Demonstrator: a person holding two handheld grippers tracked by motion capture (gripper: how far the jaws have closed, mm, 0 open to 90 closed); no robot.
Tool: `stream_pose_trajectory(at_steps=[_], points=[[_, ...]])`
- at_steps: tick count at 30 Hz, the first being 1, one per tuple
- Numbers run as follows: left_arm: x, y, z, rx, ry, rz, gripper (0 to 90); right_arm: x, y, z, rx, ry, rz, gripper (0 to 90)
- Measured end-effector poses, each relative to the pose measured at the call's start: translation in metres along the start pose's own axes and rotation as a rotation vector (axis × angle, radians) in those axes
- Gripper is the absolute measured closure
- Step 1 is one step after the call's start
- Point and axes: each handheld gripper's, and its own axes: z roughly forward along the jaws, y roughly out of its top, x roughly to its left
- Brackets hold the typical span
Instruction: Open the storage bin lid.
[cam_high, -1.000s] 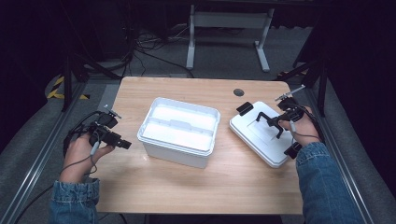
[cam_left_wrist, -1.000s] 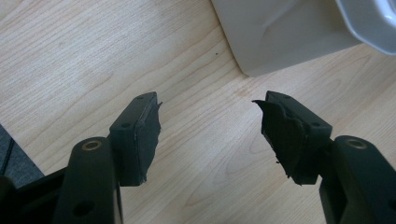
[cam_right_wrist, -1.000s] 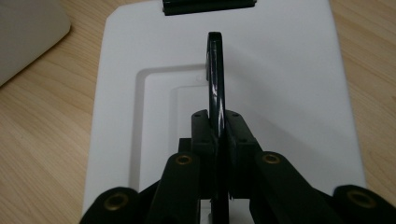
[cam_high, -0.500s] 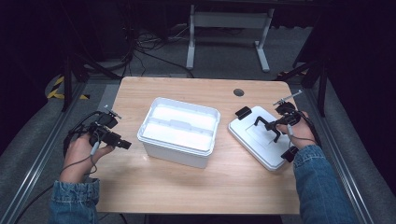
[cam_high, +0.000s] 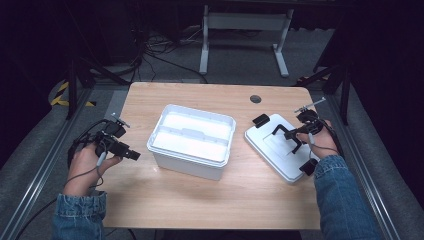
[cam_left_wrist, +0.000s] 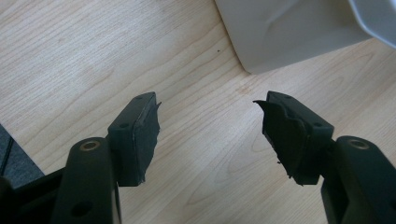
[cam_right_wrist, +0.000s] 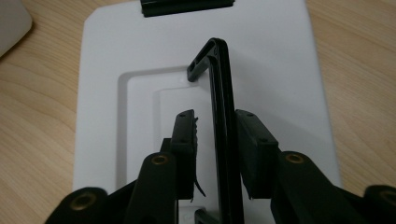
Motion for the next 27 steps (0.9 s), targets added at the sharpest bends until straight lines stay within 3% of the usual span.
stream_pose_trajectory(at_steps=[4,8,14,20,27], points=[[0.000,0.001,0.001,0.001,0.002,0.004,36.9,-0.003,-0.001,-0.004,-0.024,-0.027,0.029,61.3],[-0.001,0.002,0.001,0.003,-0.001,0.004,36.8,-0.003,-0.002,-0.013,-0.058,-0.023,0.037,57.6],[-0.002,0.004,0.002,0.003,-0.003,0.006,36.8,0.008,-0.001,-0.030,-0.104,-0.026,0.001,56.7],[-0.001,0.000,0.000,-0.003,0.002,-0.004,36.9,0.029,-0.001,-0.047,-0.145,-0.011,-0.061,56.4],[0.000,-0.011,-0.003,-0.001,0.010,-0.012,36.9,0.066,-0.006,-0.061,-0.154,0.043,-0.139,56.3]])
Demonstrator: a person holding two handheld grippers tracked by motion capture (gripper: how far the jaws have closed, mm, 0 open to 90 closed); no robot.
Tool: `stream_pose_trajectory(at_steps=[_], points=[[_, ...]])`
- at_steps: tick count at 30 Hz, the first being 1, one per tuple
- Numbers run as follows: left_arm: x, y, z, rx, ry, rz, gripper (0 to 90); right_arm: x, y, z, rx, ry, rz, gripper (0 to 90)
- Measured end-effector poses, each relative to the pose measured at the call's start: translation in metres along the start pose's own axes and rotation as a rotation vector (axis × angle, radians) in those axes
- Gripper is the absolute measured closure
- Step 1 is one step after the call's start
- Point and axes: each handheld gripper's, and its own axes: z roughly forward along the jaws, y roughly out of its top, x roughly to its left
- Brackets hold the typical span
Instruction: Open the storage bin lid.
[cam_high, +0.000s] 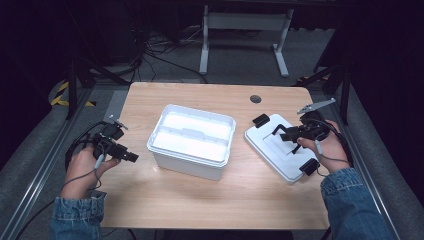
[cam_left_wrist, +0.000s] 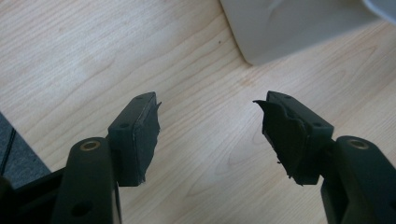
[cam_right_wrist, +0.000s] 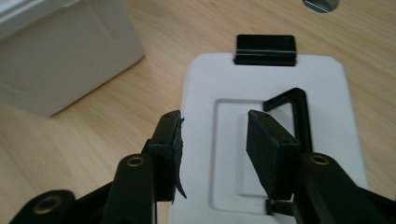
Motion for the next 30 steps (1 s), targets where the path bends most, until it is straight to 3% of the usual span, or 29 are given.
stream_pose_trajectory(at_steps=[9,15,22,29,30], points=[[0.000,0.000,-0.003,-0.010,0.003,-0.003,36.9,0.042,-0.004,-0.004,0.012,0.075,-0.061,55.9],[0.001,0.002,-0.002,-0.009,-0.002,0.004,37.0,0.063,-0.010,0.002,0.027,0.095,-0.085,55.9],[0.000,0.004,-0.001,-0.010,-0.006,0.006,36.9,0.079,-0.020,0.019,0.035,0.115,-0.105,55.7],[-0.001,0.005,0.000,-0.004,-0.005,0.007,36.9,0.085,-0.030,0.037,0.036,0.119,-0.100,55.7],[0.000,0.005,0.000,-0.004,-0.005,0.011,36.9,0.088,-0.035,0.045,0.034,0.109,-0.119,55.8]])
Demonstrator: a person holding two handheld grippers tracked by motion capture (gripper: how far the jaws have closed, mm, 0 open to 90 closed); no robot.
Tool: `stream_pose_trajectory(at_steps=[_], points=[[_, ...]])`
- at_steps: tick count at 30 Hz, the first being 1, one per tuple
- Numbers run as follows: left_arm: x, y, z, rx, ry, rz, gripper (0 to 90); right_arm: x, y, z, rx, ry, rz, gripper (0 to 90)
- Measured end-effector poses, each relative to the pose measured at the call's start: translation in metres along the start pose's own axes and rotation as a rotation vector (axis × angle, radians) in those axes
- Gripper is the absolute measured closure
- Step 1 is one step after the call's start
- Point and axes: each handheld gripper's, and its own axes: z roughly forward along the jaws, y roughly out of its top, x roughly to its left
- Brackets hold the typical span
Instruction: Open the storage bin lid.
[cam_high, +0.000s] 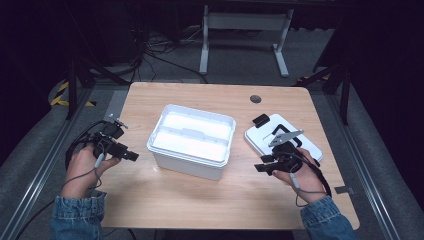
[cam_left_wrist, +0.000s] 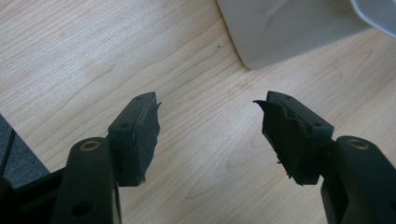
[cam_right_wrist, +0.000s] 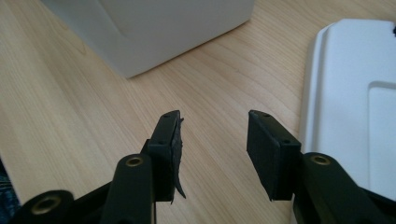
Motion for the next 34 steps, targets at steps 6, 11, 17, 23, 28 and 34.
stream_pose_trajectory(at_steps=[6,11,17,23,28,34], points=[[0.001,0.000,0.001,0.001,-0.004,-0.004,37.0,0.010,-0.010,0.022,-0.017,0.029,-0.018,55.8],[0.000,0.001,0.002,0.003,-0.006,-0.001,37.0,0.017,-0.018,0.036,-0.039,0.038,-0.018,55.8],[0.000,0.002,0.003,0.010,-0.007,0.000,37.0,0.022,-0.025,0.051,-0.033,0.008,-0.021,55.2],[0.000,0.003,0.004,0.012,-0.008,0.003,36.9,0.026,-0.029,0.058,-0.052,-0.028,-0.030,55.2],[0.000,0.003,0.003,0.012,-0.007,0.003,36.9,0.028,-0.031,0.063,-0.062,-0.036,-0.034,54.9],[-0.001,0.005,0.004,0.014,-0.011,0.005,36.9,0.029,-0.036,0.067,-0.081,-0.046,-0.030,54.9]])
